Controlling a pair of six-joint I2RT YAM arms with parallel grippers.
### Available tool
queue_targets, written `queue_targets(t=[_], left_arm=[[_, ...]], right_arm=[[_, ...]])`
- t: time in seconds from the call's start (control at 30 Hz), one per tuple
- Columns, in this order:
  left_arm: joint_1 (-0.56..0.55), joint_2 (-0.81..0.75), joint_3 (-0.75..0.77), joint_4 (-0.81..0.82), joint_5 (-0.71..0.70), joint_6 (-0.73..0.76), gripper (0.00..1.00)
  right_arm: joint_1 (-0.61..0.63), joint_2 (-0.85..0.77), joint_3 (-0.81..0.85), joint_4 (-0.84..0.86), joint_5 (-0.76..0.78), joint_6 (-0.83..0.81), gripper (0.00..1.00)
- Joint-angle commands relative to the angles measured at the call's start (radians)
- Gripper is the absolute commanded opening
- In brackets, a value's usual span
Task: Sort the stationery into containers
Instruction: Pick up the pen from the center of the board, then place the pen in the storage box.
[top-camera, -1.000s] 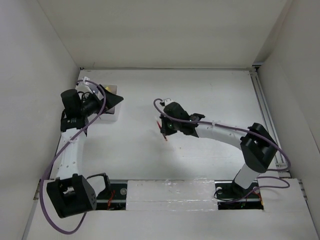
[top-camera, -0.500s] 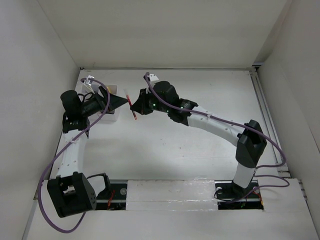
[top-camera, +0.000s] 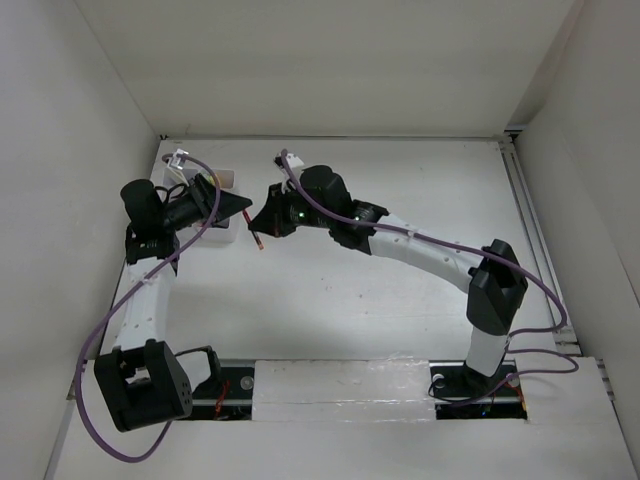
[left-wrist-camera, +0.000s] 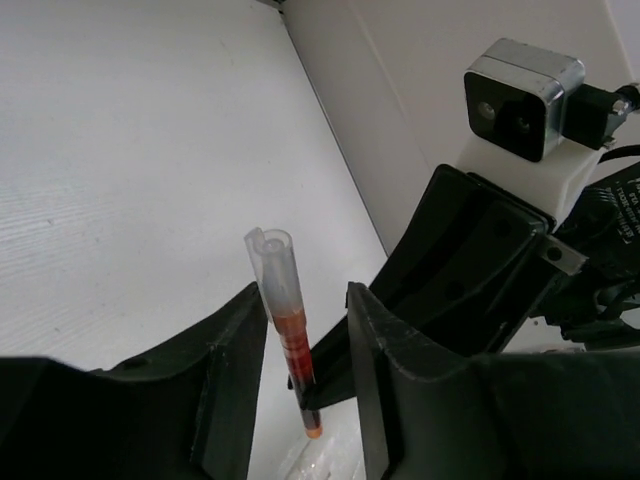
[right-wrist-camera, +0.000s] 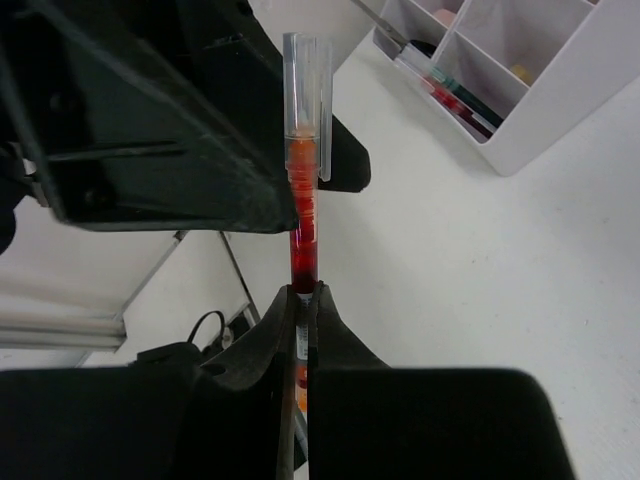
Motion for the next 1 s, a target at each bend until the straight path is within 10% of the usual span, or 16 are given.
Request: queue_targets(t=[0.0,0.13,0.17,0.2,0.23,0.4,0.63,0.97], left_arm=[[0.0,0.008,-0.009,0.056,0.038,0.001,0.32],[0.0,0.038,0.0,0.056,0.038,0.001,0.0],[0.0,0.038,0.0,0.045,0.038,0.001,0.0],[0.0,0.047,0.014,0.031,0.024,0.001,0.0],[0.0,0.047,0.024,0.002,-0.044,0.017,0.0],[0.0,0.035,0.15,-0.257,-0.587,0.081,0.0],[0.0,0.052,0.057,-0.109,-1.181,-0.149,0.0],[0.0,0.097,-0.012,0.062,-1.389,-0.193,0.0]], right_arm=[[0.008,-0.015,0.029,0.102,-0.064,0.014,0.0],[0.008,-0.024,0.002,0.157,-0.094,0.024,0.05],[0.008,-0.024,-0.007,0.158,-0.094,0.024,0.22],[0.008,-0.047,-0.033,0.158,-0.075,0.024,0.8],[0.008,-0.059,-0.053,0.158,-0.049,0.024,1.0],[-0.056,-0.148,-0.233,0.158,0.085,0.024,1.0],[-0.076,-0.28,-0.48,0.158,0.107,-0.009,1.0],[-0.085,-0.423,-0.675,0.158,0.102,-0.028,1.0]])
